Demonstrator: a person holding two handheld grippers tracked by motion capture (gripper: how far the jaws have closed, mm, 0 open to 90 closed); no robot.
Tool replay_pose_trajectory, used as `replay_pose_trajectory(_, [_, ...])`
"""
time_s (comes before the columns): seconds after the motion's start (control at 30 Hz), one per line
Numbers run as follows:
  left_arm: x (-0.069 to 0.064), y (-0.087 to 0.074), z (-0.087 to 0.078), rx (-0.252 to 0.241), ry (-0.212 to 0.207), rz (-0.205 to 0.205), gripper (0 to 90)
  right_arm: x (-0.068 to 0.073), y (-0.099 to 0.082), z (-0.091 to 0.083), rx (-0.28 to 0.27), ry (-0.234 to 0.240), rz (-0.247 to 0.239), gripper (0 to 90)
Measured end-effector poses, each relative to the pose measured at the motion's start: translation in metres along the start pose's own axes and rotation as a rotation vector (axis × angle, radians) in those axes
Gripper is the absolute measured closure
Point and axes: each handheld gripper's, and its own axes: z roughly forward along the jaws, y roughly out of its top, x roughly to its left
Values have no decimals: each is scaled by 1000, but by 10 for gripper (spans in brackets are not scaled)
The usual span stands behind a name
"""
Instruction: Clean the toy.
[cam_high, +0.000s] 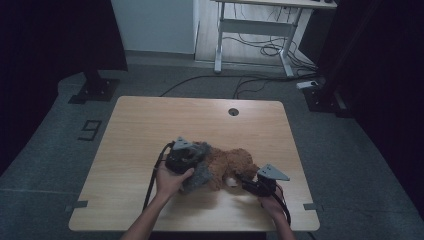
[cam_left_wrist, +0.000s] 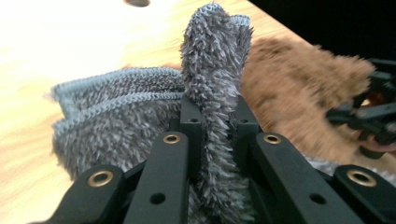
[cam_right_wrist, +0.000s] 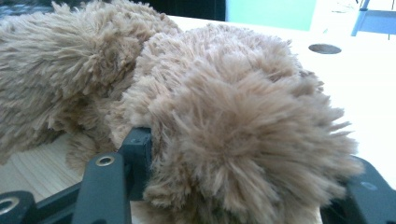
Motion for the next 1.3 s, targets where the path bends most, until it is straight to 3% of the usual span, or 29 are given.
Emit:
replay_pose_trajectory(0.3, [25,-21,-16,11,60,-43,796,1,0,0,-1,-3,1,402])
replay_pose_trajectory(0.37, [27,-21,-18,10,63,-57,796,1,-1,0,0,-4,2,402])
replay_pose_trajectory(0.47, [22,-15,-21,-5,60,-40,796,1,-1,0,-2,-4,7,402])
replay_pose_trajectory(0.57, [3,3,-20,-16,41,6,796,-1,-1,0,-2,0,13,402])
replay_pose_trajectory(0.67, [-26,25,-9,-26,2,69,796,-1,-1,0,-3,0,16,402])
replay_pose_trajectory(0.83, [-81,63,27,-2,-71,171,795,0,-1,-1,-4,-1,19,401])
replay_pose_trajectory(0.9, [-102,75,48,21,-90,199,794,-1,-1,-1,-4,1,19,400])
replay_pose_trajectory(0.97, [-114,80,66,48,-104,206,793,-1,-1,0,-7,2,16,400])
replay_pose_trajectory(1.03, [-121,76,93,109,-112,193,790,-2,-1,0,-9,2,17,399])
replay_pose_trajectory(1.1, [-121,64,114,173,-80,212,790,-2,-2,-1,-6,3,20,399])
replay_pose_trajectory(1.13, [-120,58,118,166,-83,208,791,-1,-2,0,-7,2,22,398])
replay_pose_trajectory(1.23, [-109,50,113,127,-124,148,794,-2,-6,1,-9,6,31,396])
replay_pose_trajectory(1.3, [-103,49,101,115,-90,163,795,0,-5,1,-5,4,17,396])
